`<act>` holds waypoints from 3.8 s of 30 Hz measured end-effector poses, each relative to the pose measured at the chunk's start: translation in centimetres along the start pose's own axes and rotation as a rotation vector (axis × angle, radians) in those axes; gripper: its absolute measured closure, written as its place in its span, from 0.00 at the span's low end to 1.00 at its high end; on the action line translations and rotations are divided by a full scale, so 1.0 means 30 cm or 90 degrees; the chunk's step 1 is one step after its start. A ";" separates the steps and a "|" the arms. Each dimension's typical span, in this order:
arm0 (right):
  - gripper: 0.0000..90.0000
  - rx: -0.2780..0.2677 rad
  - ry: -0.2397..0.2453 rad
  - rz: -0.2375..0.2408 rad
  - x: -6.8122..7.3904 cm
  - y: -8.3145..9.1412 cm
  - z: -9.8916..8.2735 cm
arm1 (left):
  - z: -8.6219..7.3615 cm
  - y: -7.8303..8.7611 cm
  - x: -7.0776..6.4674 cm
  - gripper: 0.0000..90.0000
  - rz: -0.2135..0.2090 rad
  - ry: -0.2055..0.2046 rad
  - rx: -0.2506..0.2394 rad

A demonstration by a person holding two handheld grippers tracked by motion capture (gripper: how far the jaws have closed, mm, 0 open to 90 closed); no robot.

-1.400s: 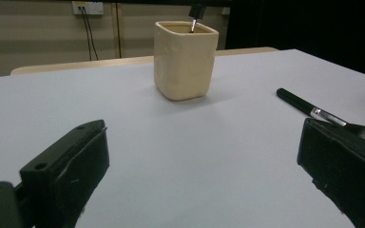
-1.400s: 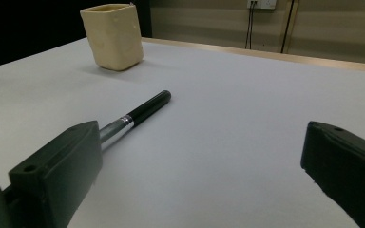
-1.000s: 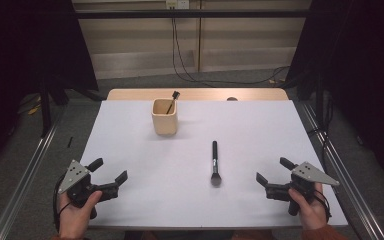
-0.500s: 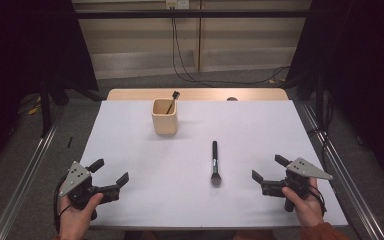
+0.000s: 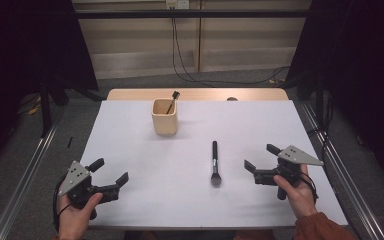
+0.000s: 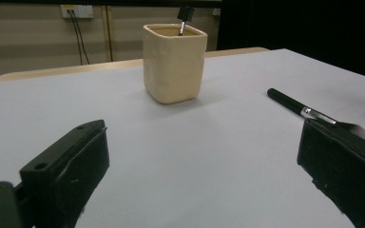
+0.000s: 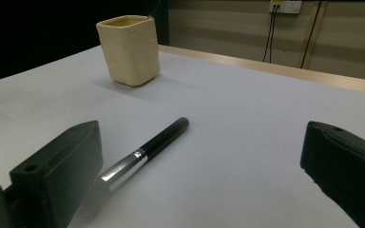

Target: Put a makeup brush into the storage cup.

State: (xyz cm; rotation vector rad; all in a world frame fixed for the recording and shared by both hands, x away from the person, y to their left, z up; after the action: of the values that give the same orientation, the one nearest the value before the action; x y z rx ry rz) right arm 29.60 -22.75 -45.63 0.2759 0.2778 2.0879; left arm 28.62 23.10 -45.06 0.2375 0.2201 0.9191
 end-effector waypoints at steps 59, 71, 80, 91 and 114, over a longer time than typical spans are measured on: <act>0.04 0.343 0.063 0.101 0.089 -0.396 0.086 | 0.007 -0.012 -0.004 0.04 0.004 -0.018 -0.003; 0.04 0.489 0.055 0.123 0.124 -0.418 0.047 | 0.006 -0.010 0.001 0.04 0.007 -0.016 -0.001; 0.05 0.576 0.039 0.131 0.138 -0.424 0.040 | 0.005 -0.009 0.005 0.04 0.013 -0.012 -0.001; 0.07 0.659 0.032 0.077 0.142 -0.461 0.021 | 0.003 -0.009 0.006 0.04 0.012 -0.019 0.002; 0.35 0.747 -0.033 0.047 0.185 -0.478 -0.042 | -0.003 -0.010 0.013 0.04 0.026 -0.029 0.015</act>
State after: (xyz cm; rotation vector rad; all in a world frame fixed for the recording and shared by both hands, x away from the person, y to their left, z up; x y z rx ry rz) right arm 38.07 -10.92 -50.75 1.0241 1.4611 1.7517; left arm 29.05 23.25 -45.25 0.2853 0.1839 0.9510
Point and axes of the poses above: each handheld gripper's, and its own axes: y roughly backward along the jaws, z roughly out of its top, x roughly to its left, the point moved 6 cm from there along -y, roughly forward along the jaws
